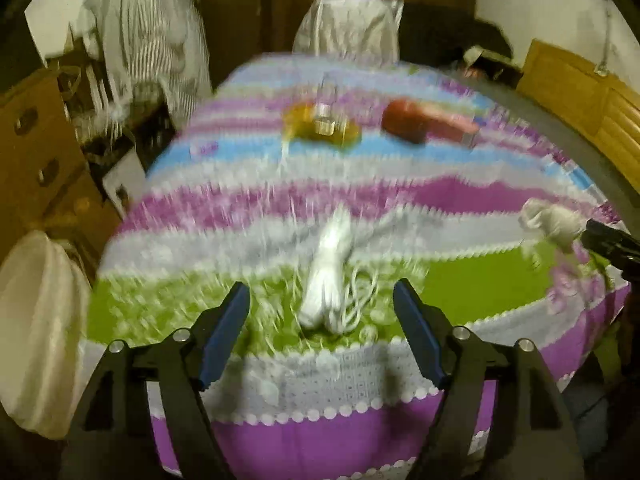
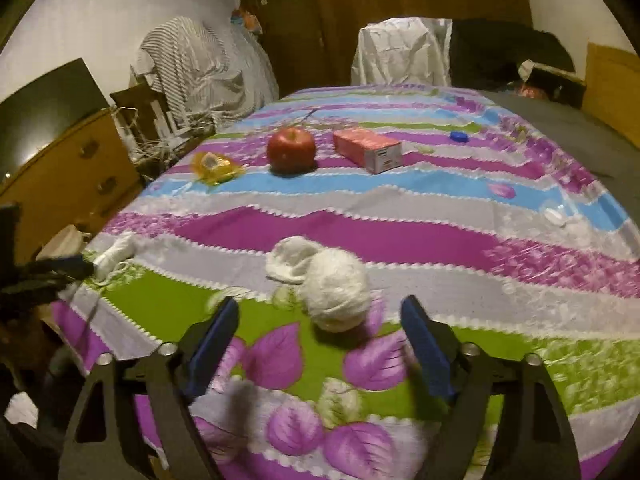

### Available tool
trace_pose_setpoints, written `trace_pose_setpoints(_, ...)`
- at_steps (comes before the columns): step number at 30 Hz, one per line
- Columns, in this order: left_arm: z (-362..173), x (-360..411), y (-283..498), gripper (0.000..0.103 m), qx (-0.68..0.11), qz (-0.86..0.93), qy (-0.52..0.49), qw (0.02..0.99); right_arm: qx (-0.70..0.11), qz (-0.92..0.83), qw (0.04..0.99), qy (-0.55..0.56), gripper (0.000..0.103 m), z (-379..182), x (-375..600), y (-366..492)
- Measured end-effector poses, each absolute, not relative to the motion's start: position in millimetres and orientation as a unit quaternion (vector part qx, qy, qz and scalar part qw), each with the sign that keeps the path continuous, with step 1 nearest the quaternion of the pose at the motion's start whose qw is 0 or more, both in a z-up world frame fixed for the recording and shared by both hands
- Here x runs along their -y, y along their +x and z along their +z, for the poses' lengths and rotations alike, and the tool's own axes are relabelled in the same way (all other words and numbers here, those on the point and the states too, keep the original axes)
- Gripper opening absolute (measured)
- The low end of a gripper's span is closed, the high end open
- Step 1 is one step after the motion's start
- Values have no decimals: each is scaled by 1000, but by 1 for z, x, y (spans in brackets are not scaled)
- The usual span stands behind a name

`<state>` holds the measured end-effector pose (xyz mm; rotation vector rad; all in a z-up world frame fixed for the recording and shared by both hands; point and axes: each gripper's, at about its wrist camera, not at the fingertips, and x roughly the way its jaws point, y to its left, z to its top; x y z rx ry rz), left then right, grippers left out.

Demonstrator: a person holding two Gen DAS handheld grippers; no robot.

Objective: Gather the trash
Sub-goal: 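Grasp the white cloth with the right tool while the left tool grasps the white rope bundle, then carry the white cloth and rope bundle over the white bucket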

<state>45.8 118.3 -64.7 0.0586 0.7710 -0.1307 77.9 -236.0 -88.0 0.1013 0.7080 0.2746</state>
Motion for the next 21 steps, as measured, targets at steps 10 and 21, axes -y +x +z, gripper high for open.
trace_pose_setpoints(10,-93,-98,88,57,-411,-85,90,903,-399,223,889,-20,67,-91,231,129)
trace_pose_setpoints(21,-87,-105,81,20,-409,-26,57,910,-394,191,897,56,34,-95,236,111)
